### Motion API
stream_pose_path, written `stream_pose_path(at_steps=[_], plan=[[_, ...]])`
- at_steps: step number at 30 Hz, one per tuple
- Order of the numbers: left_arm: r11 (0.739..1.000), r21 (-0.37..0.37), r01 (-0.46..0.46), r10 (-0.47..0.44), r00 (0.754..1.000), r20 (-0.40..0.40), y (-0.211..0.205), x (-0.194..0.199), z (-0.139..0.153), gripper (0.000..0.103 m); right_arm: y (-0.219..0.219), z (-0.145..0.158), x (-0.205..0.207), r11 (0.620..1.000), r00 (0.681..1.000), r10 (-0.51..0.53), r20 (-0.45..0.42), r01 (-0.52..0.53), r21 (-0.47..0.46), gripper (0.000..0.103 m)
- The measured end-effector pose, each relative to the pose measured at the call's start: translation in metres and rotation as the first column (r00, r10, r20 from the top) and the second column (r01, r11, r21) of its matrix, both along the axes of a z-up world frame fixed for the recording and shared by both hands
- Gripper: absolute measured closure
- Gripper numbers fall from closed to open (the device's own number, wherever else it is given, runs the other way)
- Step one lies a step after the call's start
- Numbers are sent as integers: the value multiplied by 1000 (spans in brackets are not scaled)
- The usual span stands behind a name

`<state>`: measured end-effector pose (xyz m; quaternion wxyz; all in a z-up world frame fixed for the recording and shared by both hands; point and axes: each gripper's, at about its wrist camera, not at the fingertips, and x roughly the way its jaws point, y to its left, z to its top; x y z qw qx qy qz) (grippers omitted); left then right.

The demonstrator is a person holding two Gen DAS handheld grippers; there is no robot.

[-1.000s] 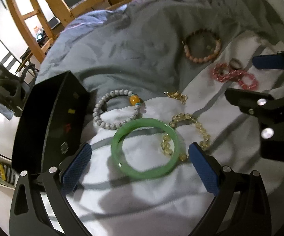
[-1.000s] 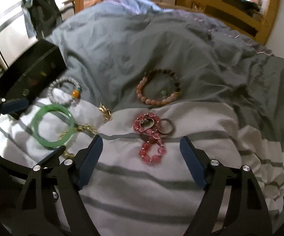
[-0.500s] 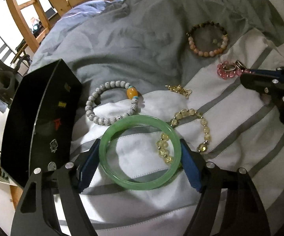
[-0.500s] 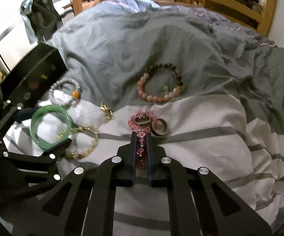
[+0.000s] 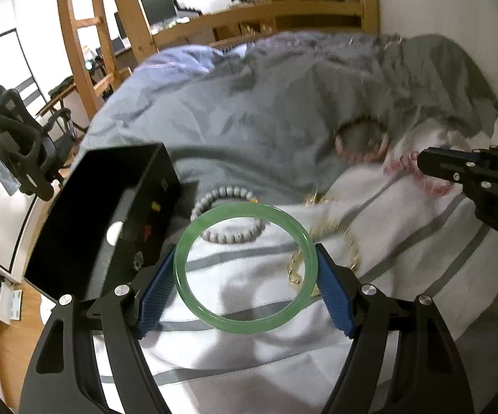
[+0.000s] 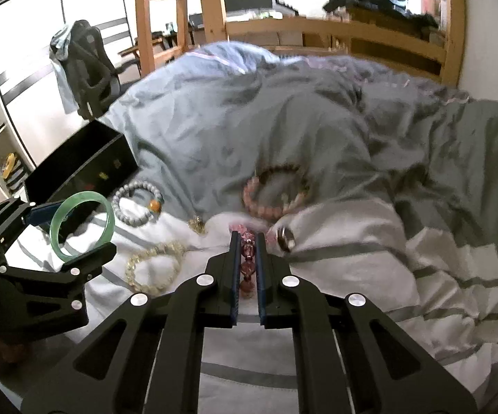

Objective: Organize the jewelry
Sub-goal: 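Carry the green bangle with the left tool while the right tool carries the pink bracelet into the black box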

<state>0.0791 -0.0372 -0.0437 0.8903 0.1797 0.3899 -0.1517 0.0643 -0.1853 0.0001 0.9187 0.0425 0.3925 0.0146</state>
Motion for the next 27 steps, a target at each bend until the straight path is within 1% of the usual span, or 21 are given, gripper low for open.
stream_pose_path(at_steps=[4, 7, 10, 14, 17, 21, 25, 27], plan=[[1000, -26, 5, -3, 998, 62, 3, -8, 11, 28, 1, 7, -6, 1000, 999, 0, 47, 1, -4, 94], [999, -49, 10, -5, 995, 102, 6, -16, 20, 28, 0, 10, -8, 1000, 998, -1, 65, 1, 3, 94], [997, -72, 12, -3, 992, 130, 10, -20, 26, 28, -3, 15, -14, 999, 995, 0, 104, -4, 35, 94], [996, -94, 1, 16, 985, 172, 14, -24, 35, 28, -8, 31, -28, 994, 977, 14, 215, -36, 99, 94], [994, -104, -17, 39, 976, 212, 17, -30, 40, 28, -7, 41, -36, 992, 960, 23, 278, -56, 111, 94], [990, -132, -38, 72, 962, 263, 24, -33, 49, 28, -2, 47, -38, 992, 949, 40, 313, -75, 101, 94], [987, -151, -55, 96, 955, 281, 30, -33, 54, 28, 5, 51, -37, 990, 943, 65, 326, -103, 100, 94], [984, -166, -63, 109, 952, 286, 34, -32, 57, 28, 7, 54, -35, 985, 940, 78, 333, -125, 121, 94]])
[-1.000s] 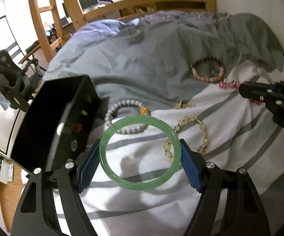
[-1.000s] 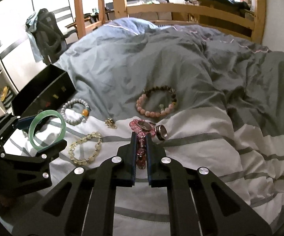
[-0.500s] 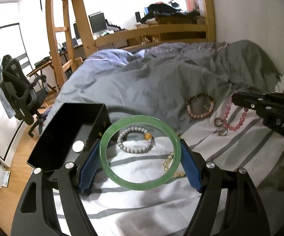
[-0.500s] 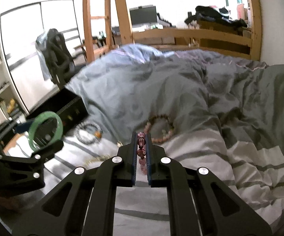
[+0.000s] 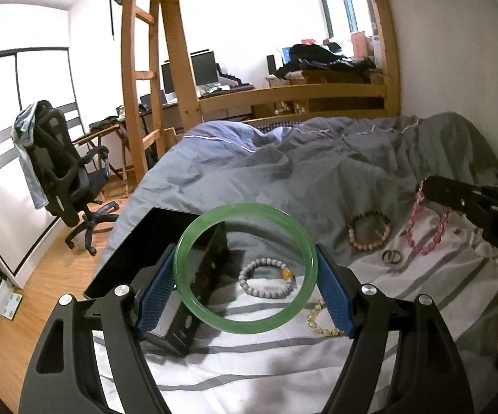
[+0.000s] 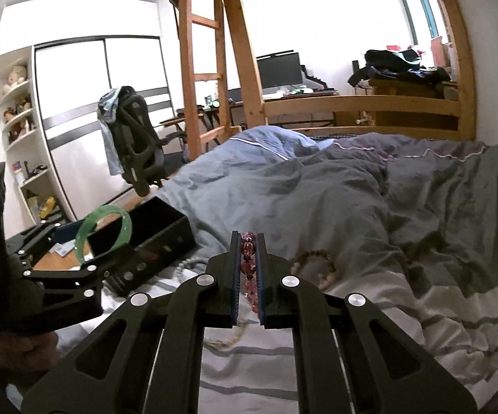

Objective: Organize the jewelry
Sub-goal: 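Carry the green bangle with the left tool while the right tool carries the pink bracelet into the black box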

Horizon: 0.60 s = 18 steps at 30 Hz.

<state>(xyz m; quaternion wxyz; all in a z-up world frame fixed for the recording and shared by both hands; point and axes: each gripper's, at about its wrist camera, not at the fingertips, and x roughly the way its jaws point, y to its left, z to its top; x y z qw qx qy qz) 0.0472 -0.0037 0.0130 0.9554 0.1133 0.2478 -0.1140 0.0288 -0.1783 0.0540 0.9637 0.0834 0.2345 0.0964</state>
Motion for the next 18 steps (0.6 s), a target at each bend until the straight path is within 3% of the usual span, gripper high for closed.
stream_pose_path(at_steps=[3, 8, 18], plan=[[999, -29, -18, 18, 1000, 12, 7, 3, 6, 28, -1, 7, 5, 995, 999, 52, -9, -51, 90, 94], [997, -56, -55, 56, 998, 21, 22, 10, 12, 28, -1, 16, 21, 948, 987, 160, -37, -143, 285, 94], [984, -129, -123, 128, 991, 32, 64, 31, 16, 28, 55, 27, 66, 943, 971, 235, -49, -216, 254, 94]])
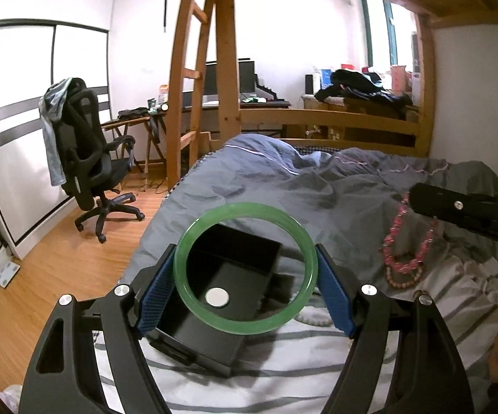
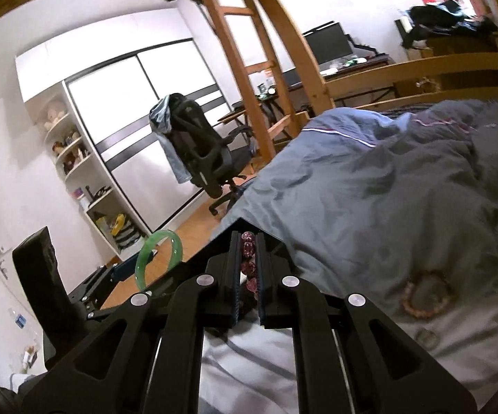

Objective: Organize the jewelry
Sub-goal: 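Carry the green bangle with the left tool while the right tool carries the pink bracelet into the black box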

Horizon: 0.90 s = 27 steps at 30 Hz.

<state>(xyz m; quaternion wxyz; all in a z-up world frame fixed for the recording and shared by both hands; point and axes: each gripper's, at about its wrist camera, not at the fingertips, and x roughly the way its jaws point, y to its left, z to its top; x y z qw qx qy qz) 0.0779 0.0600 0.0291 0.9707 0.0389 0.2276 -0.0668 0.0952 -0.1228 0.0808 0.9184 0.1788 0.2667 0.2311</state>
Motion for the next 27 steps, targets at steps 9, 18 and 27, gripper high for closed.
stream_pose_path(at_steps=[9, 18, 27], plan=[[999, -28, -46, 46, 999, 0, 28, 18, -4, 28, 57, 7, 43, 997, 997, 73, 5, -73, -16, 94], [990, 32, -137, 140, 981, -133, 42, 46, -31, 28, 98, -13, 76, 994, 993, 105, -60, -107, -36, 94], [989, 11, -150, 149, 962, -230, 55, 54, -47, 28, 117, -48, 94, 988, 974, 123, -193, -139, -70, 93]])
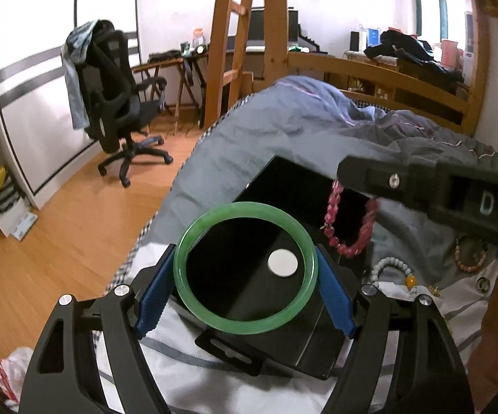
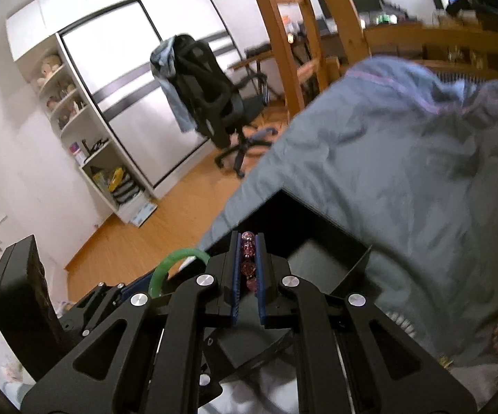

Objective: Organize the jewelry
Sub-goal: 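Carry the green bangle with the left tool while the right tool carries the pink bracelet into the black box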

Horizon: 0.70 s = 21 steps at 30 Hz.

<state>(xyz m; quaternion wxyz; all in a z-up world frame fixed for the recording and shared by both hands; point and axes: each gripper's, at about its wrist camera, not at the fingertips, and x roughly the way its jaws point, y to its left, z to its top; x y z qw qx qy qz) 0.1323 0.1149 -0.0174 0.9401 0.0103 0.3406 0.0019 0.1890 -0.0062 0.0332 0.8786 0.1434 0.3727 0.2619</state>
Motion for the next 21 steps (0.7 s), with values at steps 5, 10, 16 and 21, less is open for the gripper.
stream_pose_path(at_steps=[5, 10, 16, 21], plan=[[999, -37, -34, 35, 999, 34, 10, -8, 4, 18, -3, 0, 3, 1000, 999, 3, -36, -2, 25, 86], [994, -86, -66, 72, 995, 73, 18, -18, 16, 12, -22, 24, -7, 997, 999, -33, 14, 32, 75, 27], [992, -128, -1, 11, 997, 77, 7, -31, 32, 7, -53, 62, -38, 986, 983, -128, 133, 140, -86, 8], [992, -69, 103, -97, 992, 87, -37, -47, 39, 7, -87, 75, -75, 938, 965, -167, 201, 218, -267, 4]])
